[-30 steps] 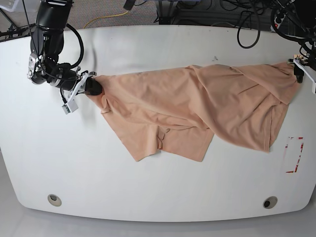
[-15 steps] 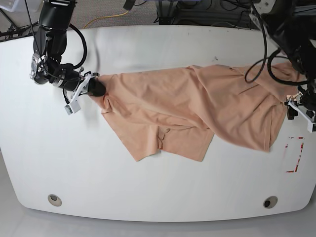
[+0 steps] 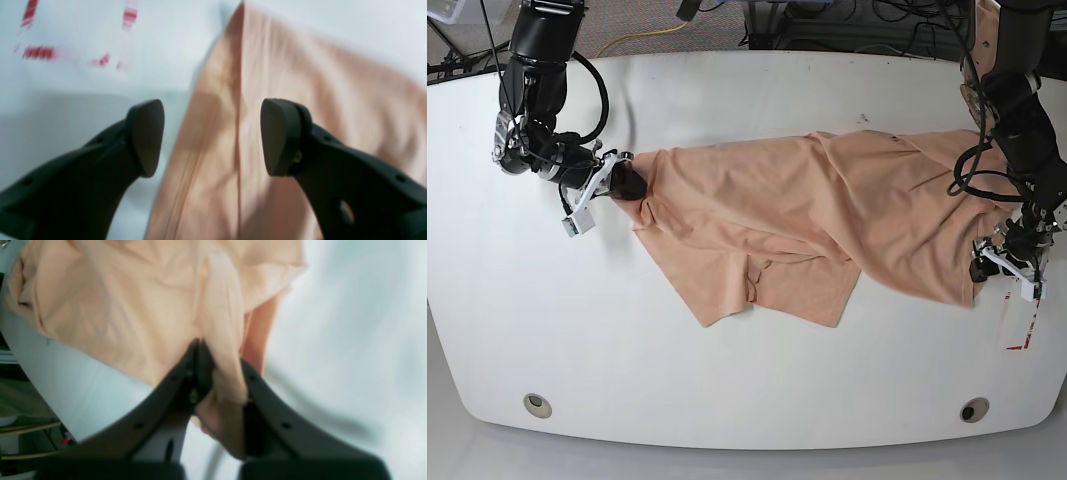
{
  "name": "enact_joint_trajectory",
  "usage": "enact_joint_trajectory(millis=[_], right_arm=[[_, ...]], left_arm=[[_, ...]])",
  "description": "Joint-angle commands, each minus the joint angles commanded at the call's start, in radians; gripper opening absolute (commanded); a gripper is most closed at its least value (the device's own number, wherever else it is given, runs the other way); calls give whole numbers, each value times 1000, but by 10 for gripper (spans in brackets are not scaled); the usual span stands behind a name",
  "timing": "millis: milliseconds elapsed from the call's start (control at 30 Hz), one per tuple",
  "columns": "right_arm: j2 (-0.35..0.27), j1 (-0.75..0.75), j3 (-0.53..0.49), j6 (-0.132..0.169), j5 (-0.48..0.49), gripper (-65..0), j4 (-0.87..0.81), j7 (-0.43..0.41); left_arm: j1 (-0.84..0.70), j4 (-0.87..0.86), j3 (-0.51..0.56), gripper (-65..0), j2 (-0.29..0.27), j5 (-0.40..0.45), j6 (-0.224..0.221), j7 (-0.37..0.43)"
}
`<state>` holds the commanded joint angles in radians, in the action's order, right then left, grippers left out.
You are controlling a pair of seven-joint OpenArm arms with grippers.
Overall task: Fold the T-shirt properly
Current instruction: 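Release the left gripper and move it to grasp the shirt hem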
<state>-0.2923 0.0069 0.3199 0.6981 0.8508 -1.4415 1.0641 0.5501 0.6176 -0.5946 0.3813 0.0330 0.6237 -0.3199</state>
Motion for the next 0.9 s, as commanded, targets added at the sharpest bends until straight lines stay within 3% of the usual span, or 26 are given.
enact_joint_trajectory(millis=[100,233,500,733,800,900], right_arm=[[3,2,0,0,2,-650,0,0],[3,2,0,0,3,-650,0,0],[9,3,0,0,3,-650,0,0],[9,3,0,0,3,-650,0,0],[9,3,0,0,3,-650,0,0],[9,3,0,0,3,-650,0,0]], left_arm=[[18,-55,20,-215,28,0,-38,12],[40,-97,103,-149,29,-8,-44,17],[41,-101,127,-147,11,-5,-43,14],[37,-101,219,-151,-18,-8,-38,11],[34,-101,238,-151,-44,-8,-18,11],[34,-100,241,-193,-55,-8,61,11]])
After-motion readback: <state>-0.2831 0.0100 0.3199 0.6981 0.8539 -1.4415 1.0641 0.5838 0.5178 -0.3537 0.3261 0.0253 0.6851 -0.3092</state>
